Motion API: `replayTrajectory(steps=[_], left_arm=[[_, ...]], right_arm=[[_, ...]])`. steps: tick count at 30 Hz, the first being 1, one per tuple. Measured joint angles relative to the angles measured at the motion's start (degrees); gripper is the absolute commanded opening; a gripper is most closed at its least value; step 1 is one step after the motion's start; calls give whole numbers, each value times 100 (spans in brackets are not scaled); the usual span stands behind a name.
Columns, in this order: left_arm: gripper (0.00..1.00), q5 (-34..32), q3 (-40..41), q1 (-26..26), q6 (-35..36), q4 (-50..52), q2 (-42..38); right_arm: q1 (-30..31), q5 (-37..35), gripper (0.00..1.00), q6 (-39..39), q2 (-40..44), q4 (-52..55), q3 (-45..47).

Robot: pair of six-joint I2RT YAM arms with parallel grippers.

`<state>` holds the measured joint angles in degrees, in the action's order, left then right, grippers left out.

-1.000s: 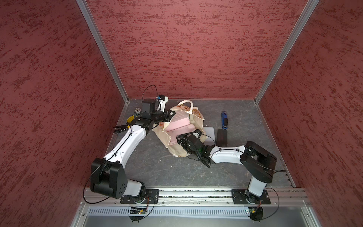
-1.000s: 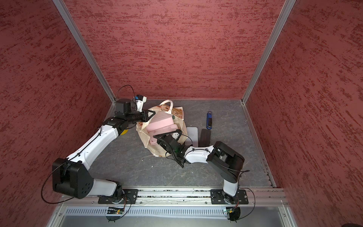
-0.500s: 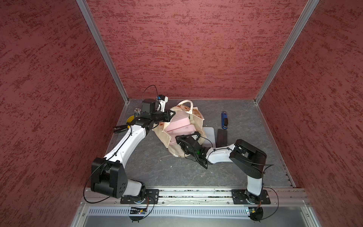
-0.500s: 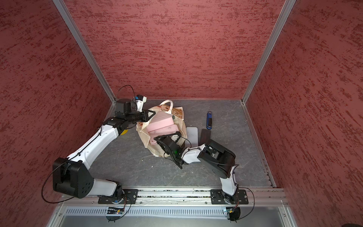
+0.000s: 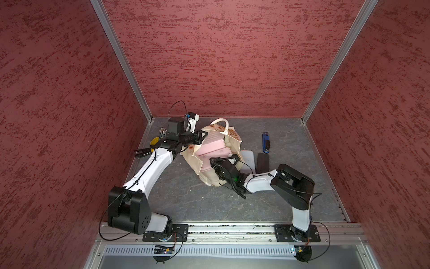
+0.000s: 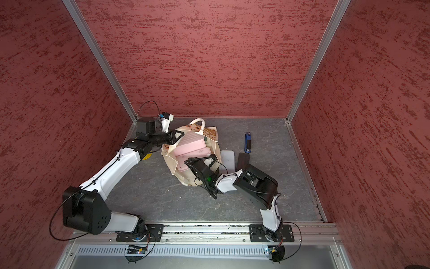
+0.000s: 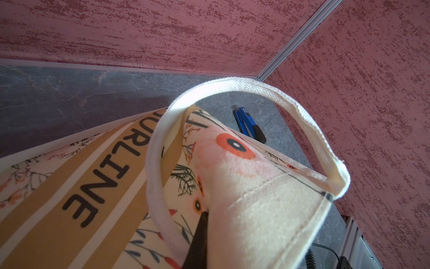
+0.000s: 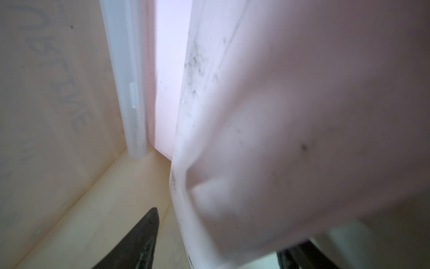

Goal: Take out the pencil case from the canvas bag
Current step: Pick up the pencil case from the canvas bag.

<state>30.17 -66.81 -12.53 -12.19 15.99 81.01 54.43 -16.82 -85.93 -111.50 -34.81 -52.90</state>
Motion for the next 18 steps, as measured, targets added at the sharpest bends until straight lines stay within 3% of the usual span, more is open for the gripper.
replayTrajectory(steps=[6, 18], left_arm=[[0, 2, 0, 0, -2, 2, 4], [0, 2, 0, 7, 0, -2, 11]], right_arm=[[-107, 9, 67, 4, -181, -350, 0], [-131, 9, 62, 319, -188, -605, -4]])
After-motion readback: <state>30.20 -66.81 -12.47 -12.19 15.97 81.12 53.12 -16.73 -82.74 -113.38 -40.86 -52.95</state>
